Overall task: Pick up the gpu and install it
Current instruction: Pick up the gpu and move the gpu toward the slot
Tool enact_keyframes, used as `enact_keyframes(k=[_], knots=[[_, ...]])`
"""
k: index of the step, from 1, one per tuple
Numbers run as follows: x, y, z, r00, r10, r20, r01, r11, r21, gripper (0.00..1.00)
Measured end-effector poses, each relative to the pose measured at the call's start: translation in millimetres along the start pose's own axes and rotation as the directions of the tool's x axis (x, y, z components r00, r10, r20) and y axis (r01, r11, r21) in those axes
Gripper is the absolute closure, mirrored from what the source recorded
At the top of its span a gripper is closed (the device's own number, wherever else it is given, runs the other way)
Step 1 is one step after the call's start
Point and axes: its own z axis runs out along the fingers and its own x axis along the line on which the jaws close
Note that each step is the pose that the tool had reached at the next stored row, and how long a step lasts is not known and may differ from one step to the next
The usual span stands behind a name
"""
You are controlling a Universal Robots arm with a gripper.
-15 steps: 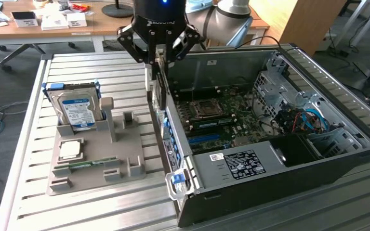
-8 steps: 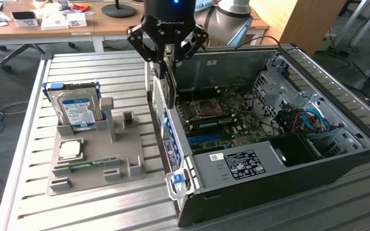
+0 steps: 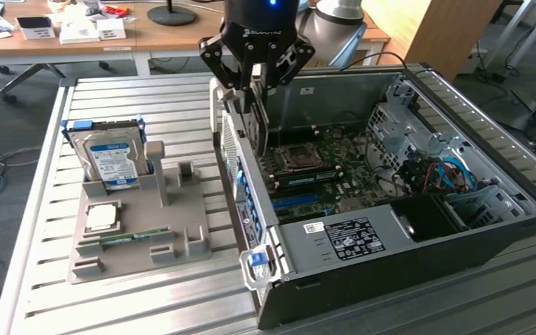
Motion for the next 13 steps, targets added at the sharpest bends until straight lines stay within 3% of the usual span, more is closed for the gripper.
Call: enact_keyframes(k=[13], knots=[[-25.6,1.2,0.7,1.0,0.0,-0.0001,0.0,1.0,-0.0021,0.73]])
